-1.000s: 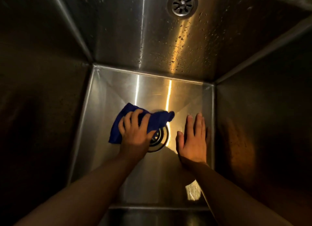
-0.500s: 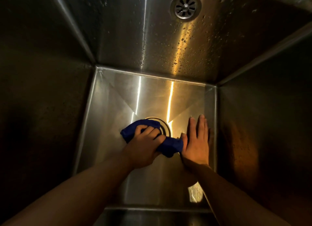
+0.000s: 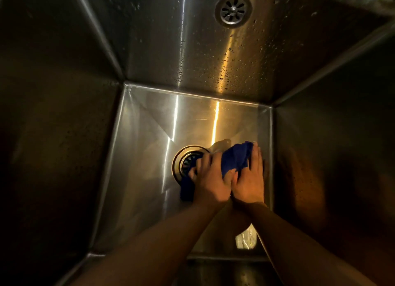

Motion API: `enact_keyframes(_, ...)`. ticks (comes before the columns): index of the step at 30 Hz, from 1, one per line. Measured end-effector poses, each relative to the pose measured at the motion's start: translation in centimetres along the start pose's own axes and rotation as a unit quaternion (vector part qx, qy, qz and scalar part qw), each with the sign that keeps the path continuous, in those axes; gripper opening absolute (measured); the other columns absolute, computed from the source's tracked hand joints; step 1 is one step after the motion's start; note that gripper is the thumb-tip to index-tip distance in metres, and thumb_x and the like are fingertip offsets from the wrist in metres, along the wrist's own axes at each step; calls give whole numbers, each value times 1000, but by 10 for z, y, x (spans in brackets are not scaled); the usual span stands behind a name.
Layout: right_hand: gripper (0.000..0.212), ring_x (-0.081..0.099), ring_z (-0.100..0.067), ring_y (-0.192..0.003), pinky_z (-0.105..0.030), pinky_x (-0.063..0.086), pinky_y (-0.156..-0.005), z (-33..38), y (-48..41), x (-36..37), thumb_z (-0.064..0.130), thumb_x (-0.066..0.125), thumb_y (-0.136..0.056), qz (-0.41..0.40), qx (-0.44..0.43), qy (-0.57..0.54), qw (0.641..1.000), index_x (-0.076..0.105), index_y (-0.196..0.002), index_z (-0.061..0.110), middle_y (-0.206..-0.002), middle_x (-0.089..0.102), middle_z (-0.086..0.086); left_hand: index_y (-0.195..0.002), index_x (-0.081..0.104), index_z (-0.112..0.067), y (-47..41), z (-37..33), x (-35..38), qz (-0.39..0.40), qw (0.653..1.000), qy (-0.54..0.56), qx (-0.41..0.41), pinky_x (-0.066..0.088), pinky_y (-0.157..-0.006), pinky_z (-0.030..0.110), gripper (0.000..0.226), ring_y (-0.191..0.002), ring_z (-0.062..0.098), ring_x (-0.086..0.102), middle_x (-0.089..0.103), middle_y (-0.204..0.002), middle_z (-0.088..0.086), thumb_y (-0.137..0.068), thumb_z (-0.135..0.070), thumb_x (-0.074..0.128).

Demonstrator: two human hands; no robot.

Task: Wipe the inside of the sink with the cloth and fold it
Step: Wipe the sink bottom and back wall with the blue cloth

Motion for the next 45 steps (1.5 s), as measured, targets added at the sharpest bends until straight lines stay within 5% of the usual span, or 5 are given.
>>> enact_keyframes(10,70,-1,-30,-149,-44,5,-120,-2,-1,2,28,49,-90,16,-4,-17,1000,22,-152,12,-161,3,-15,-116,60,-22,-22,29,-25,31,863,-452,225,46,-76,45,45,-99,32,59,62,-111,12,-73,-35,64)
enact_keyframes(19,44,17,-24,-146,-35,13,-120,10,-7,-21,26,39,-101,-7,80,-74,994,40,-143,13,-157,26,-10,-133,32,-18,-21,11,-27,44,965,-258,-34,33,-103,47,47,-126,33,37,38,-135,14,-91,-30,51)
enact_keyframes(25,36,64,-19,-95,-39,49,-90,53,2,-51,36,53,-94,44,281,-584,760,58,-117,8,-103,67,-11,-138,24,-22,-3,-48,-17,1,984,-175,12,31,-98,42,53,-122,28,33,31,-134,9,-91,-33,46)
enact_keyframes(33,88,16,-44,-143,-54,16,-114,16,34,-51,58,47,-88,44,159,116,979,2,-154,21,-156,14,-26,-148,28,-28,-14,28,-52,12,971,-232,61,16,-112,48,68,-142,32,15,21,-154,11,-85,-53,33)
enact_keyframes(45,83,17,-41,-144,-72,31,-99,6,77,12,71,39,-80,91,-104,241,961,24,-151,32,-158,21,-16,-149,27,-30,-46,128,-91,-40,916,-395,62,15,-112,56,67,-146,36,9,16,-159,13,-89,-58,26)
Point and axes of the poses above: each hand's wrist, its own y-axis away from the middle knuckle, its own x-axis out of the palm, z = x × y, the point moved 6 cm from there along -y, towards the middle knuckle
